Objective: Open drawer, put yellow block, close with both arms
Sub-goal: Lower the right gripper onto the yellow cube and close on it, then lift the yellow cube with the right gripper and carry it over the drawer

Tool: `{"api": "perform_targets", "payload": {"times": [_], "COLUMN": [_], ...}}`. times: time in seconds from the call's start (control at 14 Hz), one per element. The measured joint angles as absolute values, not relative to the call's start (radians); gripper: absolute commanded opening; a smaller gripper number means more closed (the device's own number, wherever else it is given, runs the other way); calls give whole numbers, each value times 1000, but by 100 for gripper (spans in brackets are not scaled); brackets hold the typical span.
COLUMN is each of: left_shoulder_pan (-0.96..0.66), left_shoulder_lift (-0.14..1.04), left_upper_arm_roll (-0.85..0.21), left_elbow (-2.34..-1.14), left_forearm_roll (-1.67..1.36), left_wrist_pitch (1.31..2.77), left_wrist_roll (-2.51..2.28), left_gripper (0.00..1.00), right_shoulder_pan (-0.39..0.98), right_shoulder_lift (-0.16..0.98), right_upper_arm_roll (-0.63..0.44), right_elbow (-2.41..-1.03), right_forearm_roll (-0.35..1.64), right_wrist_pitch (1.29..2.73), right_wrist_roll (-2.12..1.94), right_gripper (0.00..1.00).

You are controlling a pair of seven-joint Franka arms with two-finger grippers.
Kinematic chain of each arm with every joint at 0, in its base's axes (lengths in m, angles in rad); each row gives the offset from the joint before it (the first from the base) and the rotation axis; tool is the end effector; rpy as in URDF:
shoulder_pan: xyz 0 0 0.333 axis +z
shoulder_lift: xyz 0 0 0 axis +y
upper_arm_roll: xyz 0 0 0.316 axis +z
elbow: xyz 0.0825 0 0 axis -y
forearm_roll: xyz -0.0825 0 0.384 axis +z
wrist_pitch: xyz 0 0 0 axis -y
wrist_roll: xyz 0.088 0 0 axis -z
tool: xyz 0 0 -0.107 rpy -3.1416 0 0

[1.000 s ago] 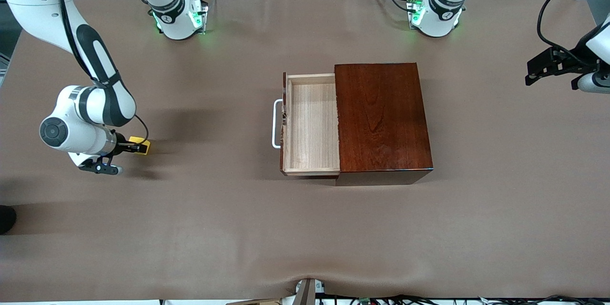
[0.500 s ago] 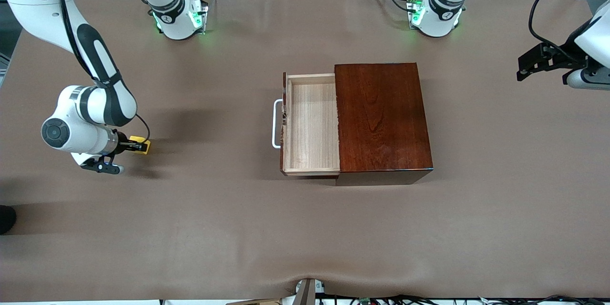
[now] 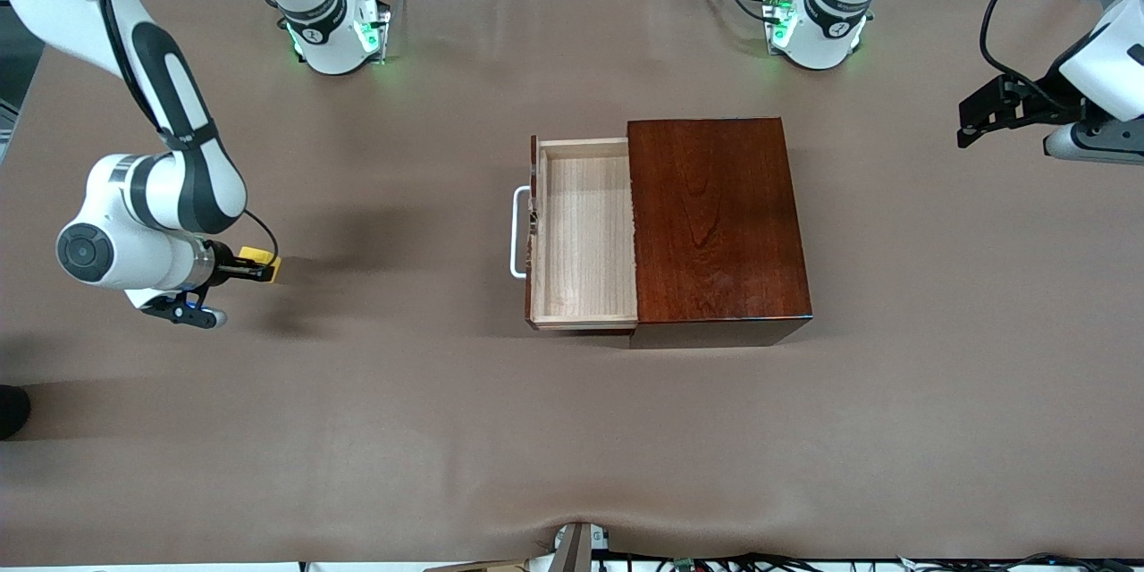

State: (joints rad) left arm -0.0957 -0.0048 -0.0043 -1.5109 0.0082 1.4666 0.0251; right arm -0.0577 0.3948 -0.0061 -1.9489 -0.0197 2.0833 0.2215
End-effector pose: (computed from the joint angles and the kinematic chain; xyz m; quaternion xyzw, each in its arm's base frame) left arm 0.5399 -0.0532 0.6462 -0.9979 0.0622 0.0196 0.0048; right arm 0.5864 -0.0384 0.2579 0.9823 -0.1350 -0.1287 0.0193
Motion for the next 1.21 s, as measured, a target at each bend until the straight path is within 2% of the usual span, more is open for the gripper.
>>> {"api": "perform_targets", "payload": {"times": [0.43,0.79,1.0,1.21], "left_shoulder_pan": [-90,-78,-77,-77], "left_shoulder_lift": [-7,-10,-13,-13], "left_upper_arm_roll": [-4,-4,-2,-2], "left_elbow": [-1514,-1515,-1515,-1515], "left_forearm_roll": [8,8,8,8], "left_wrist_pitch": [1466,1462,1457,1455], "left_wrist_roll": [25,25,25,25], "left_gripper": [100,100,100,100], "right_shoulder_pan": [-7,-7,10,50], "right_shoulder_lift": [222,78,53,56], "right_upper_arm_roll": [-1,-1,6,9], "right_elbow": [-1913,-1772,-1693,-1672], "right_forearm_roll": [17,111,124,126], "right_wrist_pitch": [1901,1610,1519,1493], "right_wrist_roll": [304,305,391,477], "right_gripper": [0,0,0,0]}}
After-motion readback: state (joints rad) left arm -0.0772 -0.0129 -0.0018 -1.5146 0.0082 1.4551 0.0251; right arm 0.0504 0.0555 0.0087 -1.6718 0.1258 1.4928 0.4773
